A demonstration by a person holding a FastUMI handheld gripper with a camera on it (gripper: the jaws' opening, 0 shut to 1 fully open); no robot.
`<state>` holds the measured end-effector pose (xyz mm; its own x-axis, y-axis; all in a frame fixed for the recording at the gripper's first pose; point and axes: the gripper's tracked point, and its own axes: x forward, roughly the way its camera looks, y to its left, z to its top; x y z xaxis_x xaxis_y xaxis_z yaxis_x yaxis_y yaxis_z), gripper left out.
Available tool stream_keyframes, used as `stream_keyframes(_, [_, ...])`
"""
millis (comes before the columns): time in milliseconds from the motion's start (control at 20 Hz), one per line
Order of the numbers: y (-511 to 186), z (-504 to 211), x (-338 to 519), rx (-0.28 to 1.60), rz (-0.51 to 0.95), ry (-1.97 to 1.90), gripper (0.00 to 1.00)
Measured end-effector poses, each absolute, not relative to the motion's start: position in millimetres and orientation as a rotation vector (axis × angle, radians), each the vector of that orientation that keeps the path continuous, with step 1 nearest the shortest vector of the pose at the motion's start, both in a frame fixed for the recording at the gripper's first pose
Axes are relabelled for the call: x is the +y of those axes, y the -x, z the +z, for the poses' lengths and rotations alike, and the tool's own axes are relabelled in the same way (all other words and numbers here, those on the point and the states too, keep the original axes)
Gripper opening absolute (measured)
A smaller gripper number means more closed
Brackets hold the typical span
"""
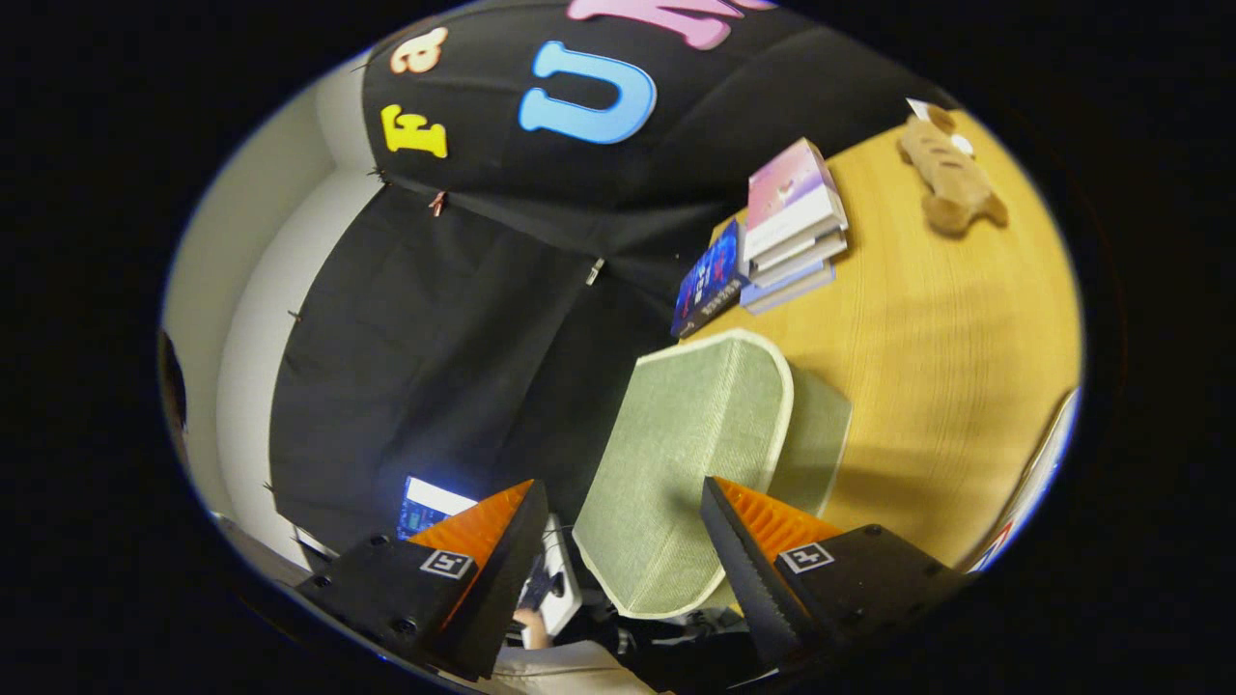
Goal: Open the storage box then place both shoes into the box .Put the left shoe in first, then the right shoe, with the right side of both shoes facing outward in a uniform manner.
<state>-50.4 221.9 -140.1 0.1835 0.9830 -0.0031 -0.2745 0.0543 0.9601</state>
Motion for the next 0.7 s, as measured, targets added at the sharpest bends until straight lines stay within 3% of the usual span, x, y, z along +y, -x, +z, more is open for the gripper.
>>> stream_keyframes(400, [59.4,-199.9,239.6,1.126,1.226,-1.257,0.98])
stream_keyframes(650, [66.1,-194.0,248.3,1.175,1.299,-1.369,0.96])
stream_keyframes(700, [66.9,-201.9,252.7,1.182,1.287,-1.36,0.83])
